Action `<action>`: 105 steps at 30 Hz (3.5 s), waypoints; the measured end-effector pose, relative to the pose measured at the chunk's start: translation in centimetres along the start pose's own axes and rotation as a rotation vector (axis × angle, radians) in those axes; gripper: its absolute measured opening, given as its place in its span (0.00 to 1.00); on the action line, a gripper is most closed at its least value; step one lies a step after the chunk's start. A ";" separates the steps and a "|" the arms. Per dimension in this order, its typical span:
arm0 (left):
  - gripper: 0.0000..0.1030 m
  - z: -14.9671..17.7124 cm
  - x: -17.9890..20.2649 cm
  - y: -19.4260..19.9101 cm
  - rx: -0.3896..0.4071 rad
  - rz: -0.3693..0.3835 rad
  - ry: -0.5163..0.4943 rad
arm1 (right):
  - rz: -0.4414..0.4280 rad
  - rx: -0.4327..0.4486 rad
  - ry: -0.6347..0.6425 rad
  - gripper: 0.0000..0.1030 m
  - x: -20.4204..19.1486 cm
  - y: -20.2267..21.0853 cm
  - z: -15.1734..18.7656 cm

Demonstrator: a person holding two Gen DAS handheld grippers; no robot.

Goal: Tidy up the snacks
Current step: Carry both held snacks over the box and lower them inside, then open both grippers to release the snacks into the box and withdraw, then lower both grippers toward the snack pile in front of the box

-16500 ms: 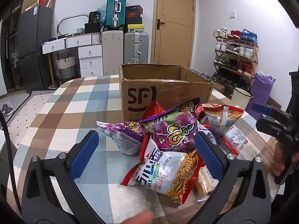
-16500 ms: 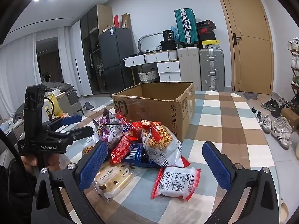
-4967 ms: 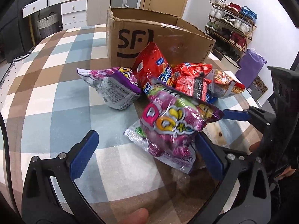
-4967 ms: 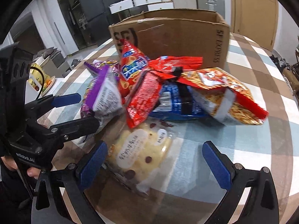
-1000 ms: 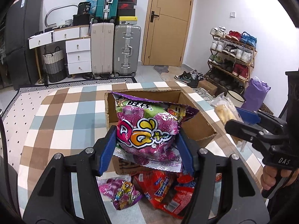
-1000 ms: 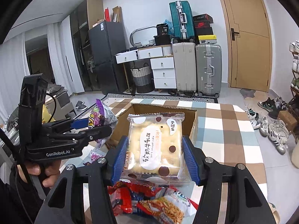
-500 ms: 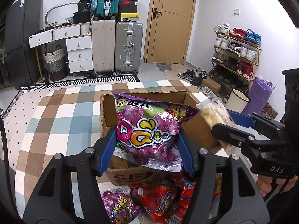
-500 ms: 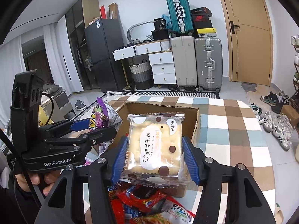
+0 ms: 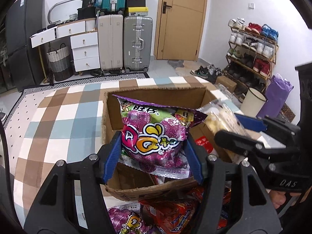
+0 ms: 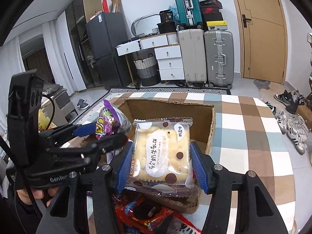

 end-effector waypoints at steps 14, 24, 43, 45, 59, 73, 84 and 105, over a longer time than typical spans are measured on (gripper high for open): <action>0.58 1.2 1.0 -1.3 -0.040 -0.030 -0.042 | -0.032 -0.033 0.011 0.56 0.9 -1.6 -0.1; 0.58 1.2 1.4 -0.7 -0.047 -0.033 -0.053 | -0.037 -0.034 0.012 0.56 1.7 -2.4 -0.3; 0.99 0.7 1.5 3.2 0.000 -0.024 -0.008 | -0.011 0.072 0.008 1.00 0.2 4.4 0.7; 0.99 0.9 1.6 3.9 0.007 -0.010 -0.004 | 0.004 0.086 0.010 1.00 0.1 5.3 0.9; 0.99 4.6 -0.7 11.5 0.073 -0.039 0.068 | 0.051 0.090 -0.016 1.00 -0.4 9.4 3.2; 0.99 8.5 0.0 12.9 0.029 -0.031 0.045 | 0.091 0.045 -0.041 1.00 0.1 10.4 6.4; 0.99 10.8 2.5 10.7 -0.020 0.003 0.015 | 0.108 -0.043 -0.031 1.00 1.2 9.1 9.2; 0.99 12.2 4.9 10.6 -0.055 0.114 -0.046 | 0.105 -0.166 -0.051 1.00 3.0 6.0 12.1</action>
Point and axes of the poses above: each gripper's, at about its wrist camera, not at the fingertips, and y roughly against the way its jaws point, x to its right, z to its underside, the point moved 1 cm from there along -y, roughly the way its jaws point, and after that the axes turned 3 degrees about x, right-handed, at the moved point
